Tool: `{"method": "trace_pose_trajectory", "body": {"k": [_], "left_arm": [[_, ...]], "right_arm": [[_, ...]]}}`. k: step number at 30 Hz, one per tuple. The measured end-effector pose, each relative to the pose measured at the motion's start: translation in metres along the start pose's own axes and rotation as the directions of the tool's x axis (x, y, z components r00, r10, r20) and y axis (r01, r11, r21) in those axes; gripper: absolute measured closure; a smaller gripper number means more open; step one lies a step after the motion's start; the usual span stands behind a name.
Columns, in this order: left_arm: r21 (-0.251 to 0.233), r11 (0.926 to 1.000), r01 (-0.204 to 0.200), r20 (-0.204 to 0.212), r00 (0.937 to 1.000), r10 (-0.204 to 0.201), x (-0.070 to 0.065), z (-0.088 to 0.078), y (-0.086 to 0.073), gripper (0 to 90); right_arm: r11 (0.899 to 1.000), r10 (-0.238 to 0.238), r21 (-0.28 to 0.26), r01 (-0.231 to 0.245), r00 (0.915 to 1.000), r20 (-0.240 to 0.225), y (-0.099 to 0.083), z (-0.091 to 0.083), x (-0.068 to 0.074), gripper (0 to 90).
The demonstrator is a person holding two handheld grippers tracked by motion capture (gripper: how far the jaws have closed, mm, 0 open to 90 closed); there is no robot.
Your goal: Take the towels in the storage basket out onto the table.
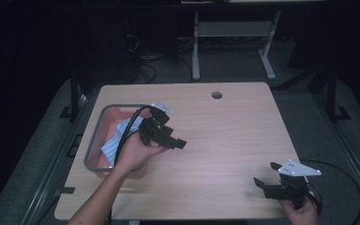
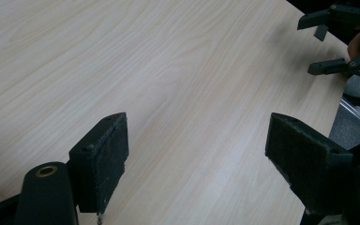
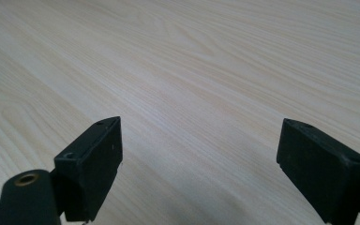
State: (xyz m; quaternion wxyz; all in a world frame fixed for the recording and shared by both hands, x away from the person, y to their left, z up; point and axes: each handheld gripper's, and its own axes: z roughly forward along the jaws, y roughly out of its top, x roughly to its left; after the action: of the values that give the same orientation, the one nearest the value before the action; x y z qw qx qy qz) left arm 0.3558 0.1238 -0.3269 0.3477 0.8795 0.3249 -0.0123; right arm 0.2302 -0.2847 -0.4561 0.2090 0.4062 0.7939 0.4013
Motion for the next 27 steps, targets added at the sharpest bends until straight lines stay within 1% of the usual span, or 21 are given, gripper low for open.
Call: {"method": "trace_pose_trajectory", "body": {"k": [1, 2, 3, 4, 5, 6, 7, 8, 12, 16, 17, 18, 19, 21, 23, 26, 27], "left_arm": [[0.005, 1.0000, -0.004, -0.001, 1.0000, 0.004, 0.003, -0.002, -0.001, 21.5], [-0.005, 0.9999, 0.012, -0.006, 0.9999, -0.012, 0.006, -0.006, -0.002, 21.5], [-0.005, 0.9999, 0.012, -0.006, 0.9999, -0.012, 0.006, -0.006, -0.002, 21.5], [-0.003, 0.9999, 0.014, -0.012, 0.9998, -0.014, 0.009, -0.009, -0.004, 21.5], [-0.006, 0.9997, 0.026, -0.016, 0.9995, -0.026, 0.010, -0.011, -0.004, 21.5], [-0.005, 0.9996, 0.027, -0.018, 0.9995, -0.027, 0.013, -0.013, -0.005, 21.5], [-0.015, 0.9993, 0.035, -0.016, 0.9992, -0.035, 0.014, -0.015, -0.006, 21.5], [-0.011, 0.9994, 0.032, -0.016, 0.9993, -0.032, 0.016, -0.017, -0.008, 21.6], [-0.020, 0.9989, 0.042, -0.022, 0.9988, -0.043, 0.020, -0.022, -0.011, 21.9], [-0.025, 0.9978, 0.062, -0.025, 0.9977, -0.063, 0.027, -0.028, -0.017, 21.9], [-0.030, 0.9967, 0.076, -0.029, 0.9966, -0.077, 0.031, -0.031, -0.019, 21.6], [-0.030, 0.9967, 0.076, -0.029, 0.9966, -0.077, 0.031, -0.031, -0.019, 21.7], [-0.035, 0.9955, 0.088, -0.030, 0.9956, -0.089, 0.035, -0.034, -0.022, 21.6], [-0.042, 0.9949, 0.092, -0.031, 0.9952, -0.093, 0.037, -0.036, -0.023, 21.6], [-0.054, 0.9933, 0.102, -0.039, 0.9938, -0.104, 0.040, -0.039, -0.025, 21.7], [-0.059, 0.9929, 0.103, -0.055, 0.9928, -0.106, 0.043, -0.043, -0.029, 21.7], [-0.059, 0.9916, 0.116, -0.056, 0.9913, -0.119, 0.047, -0.045, -0.033, 22.2]], "right_arm": [[1.000, -0.001, 0.000, 0.001, 1.0000, 0.001, 0.000, 0.000, 0.000, 14.1], [1.000, -0.005, 0.001, 0.005, 1.0000, 0.001, 0.000, 0.000, 0.000, 14.1], [1.000, -0.005, 0.001, 0.005, 1.0000, 0.001, 0.000, 0.000, 0.000, 14.1], [1.000, -0.005, 0.001, 0.005, 1.0000, 0.001, 0.000, 0.000, 0.000, 14.1], [1.000, -0.005, 0.001, 0.005, 1.0000, 0.000, 0.000, 0.000, 0.000, 14.1], [1.000, -0.005, 0.001, 0.005, 1.0000, 0.000, 0.000, 0.000, 0.000, 14.1], [1.000, -0.005, 0.002, 0.005, 1.0000, 0.001, 0.000, 0.000, 0.000, 14.1], [1.000, -0.005, 0.002, 0.005, 1.0000, 0.001, 0.000, 0.000, 0.000, 14.1], [1.000, -0.006, 0.000, 0.006, 1.0000, 0.001, 0.000, 0.000, 0.001, 14.1], [1.000, -0.003, 0.002, 0.003, 1.0000, -0.001, 0.000, 0.000, 0.000, 14.1], [1.000, 0.004, 0.003, -0.004, 1.0000, 0.000, 0.000, 0.001, 0.001, 14.1], [1.000, 0.003, 0.003, -0.003, 1.0000, -0.001, 0.001, 0.001, 0.002, 14.1], [1.000, 0.001, 0.003, -0.001, 1.0000, -0.002, 0.001, 0.001, 0.002, 14.2], [1.000, 0.000, 0.003, 0.000, 1.0000, -0.002, 0.001, 0.001, 0.002, 14.2], [1.000, -0.005, 0.005, 0.005, 1.0000, -0.002, 0.000, 0.001, 0.002, 14.1], [1.000, 0.001, 0.003, -0.001, 1.0000, -0.001, 0.001, 0.001, 0.002, 14.1], [1.000, 0.004, 0.004, -0.004, 1.0000, 0.001, 0.000, 0.000, 0.002, 14.1]]}}
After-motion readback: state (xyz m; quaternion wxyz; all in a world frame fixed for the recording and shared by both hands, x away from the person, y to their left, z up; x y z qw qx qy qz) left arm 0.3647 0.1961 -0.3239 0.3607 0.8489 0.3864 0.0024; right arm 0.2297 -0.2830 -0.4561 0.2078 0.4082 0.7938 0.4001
